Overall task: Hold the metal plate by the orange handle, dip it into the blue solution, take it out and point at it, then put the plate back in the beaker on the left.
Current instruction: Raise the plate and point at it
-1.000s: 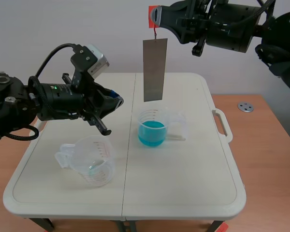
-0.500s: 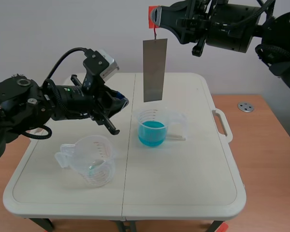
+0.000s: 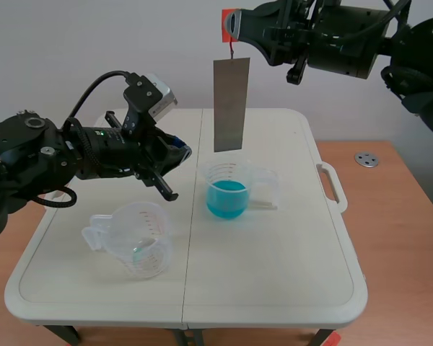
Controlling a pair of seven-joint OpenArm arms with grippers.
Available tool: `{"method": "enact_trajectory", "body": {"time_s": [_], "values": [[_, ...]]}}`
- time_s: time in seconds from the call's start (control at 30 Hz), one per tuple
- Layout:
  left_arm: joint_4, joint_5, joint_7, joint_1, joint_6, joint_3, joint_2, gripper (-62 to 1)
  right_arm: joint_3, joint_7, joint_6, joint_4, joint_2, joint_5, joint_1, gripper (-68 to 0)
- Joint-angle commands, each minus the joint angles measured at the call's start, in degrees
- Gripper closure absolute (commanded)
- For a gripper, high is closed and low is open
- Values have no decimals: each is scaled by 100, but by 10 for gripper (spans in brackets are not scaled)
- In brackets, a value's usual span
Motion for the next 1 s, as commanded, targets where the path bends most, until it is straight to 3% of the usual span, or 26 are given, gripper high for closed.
{"method": "enact_trajectory", "body": {"time_s": [0.0, 0.13, 0.3, 0.53, 0.63, 0.83, 0.97], "values": [[138, -33, -114, -87, 188, -7, -175, -77, 52, 81, 87, 140, 42, 109, 175, -13], [358, -105, -291, 83, 564, -76, -671, -77, 52, 81, 87, 140, 42, 109, 175, -13], [807, -616, -417, 544, 975, -455, -1648, -77, 52, 81, 87, 140, 42, 111, 177, -13], [1134, -1449, -557, 1853, 1709, -1541, -3132, -77, 48, 74, 87, 140, 42, 149, 199, -13], [1132, -1620, -557, 2664, 2122, -2090, -3620, -77, 46, 35, 87, 140, 42, 155, 286, -13], [1014, -1661, -553, 4472, 3053, -3182, -4017, -77, 31, 20, 87, 140, 39, 304, 483, -13], [798, -1659, -603, 5482, 3213, -3569, -3998, -77, -24, -4, 87, 140, 26, 461, 610, -13]]}}
